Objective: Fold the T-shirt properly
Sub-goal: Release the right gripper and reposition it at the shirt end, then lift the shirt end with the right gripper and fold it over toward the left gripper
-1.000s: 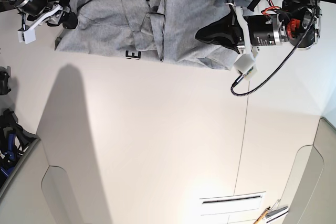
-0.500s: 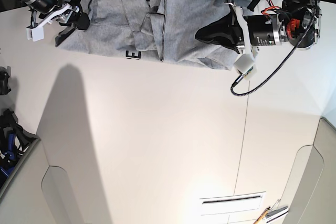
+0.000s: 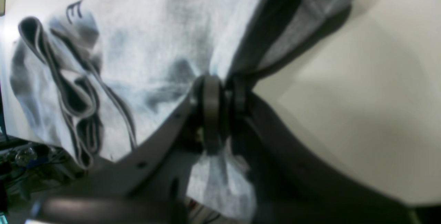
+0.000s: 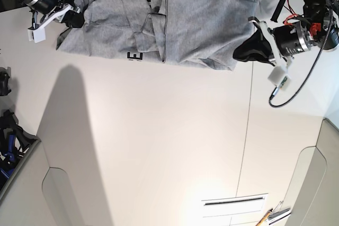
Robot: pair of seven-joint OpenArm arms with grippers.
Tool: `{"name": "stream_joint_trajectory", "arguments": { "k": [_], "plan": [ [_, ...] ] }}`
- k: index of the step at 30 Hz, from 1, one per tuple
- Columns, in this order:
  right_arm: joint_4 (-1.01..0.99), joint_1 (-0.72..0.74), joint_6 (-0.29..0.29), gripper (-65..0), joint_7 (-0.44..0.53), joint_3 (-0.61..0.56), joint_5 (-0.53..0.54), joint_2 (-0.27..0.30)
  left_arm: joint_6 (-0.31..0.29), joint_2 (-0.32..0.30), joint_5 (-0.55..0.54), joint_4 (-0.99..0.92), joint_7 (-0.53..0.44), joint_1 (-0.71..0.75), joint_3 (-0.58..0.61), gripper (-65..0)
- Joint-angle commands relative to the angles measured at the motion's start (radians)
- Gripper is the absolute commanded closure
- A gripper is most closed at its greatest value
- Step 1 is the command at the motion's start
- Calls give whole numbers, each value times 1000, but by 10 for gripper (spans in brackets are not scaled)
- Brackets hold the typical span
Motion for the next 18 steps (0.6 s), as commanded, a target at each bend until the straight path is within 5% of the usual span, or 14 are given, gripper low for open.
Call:
{"name": "stream_joint_trajectory", "arguments": {
  "k": [1, 6, 18],
  "plan": [
    [14, 12, 5, 0, 11, 3, 23, 10, -1, -10, 36, -19, -38, -5, -19, 0],
    [28, 39, 5, 0, 7, 3, 23, 19, -1, -10, 146, -220, -98, -5, -35, 0],
    [241, 42, 35, 0, -46, -18, 166, 13, 5, -8, 42, -415, -97, -5, -35, 0]
  ]
}}
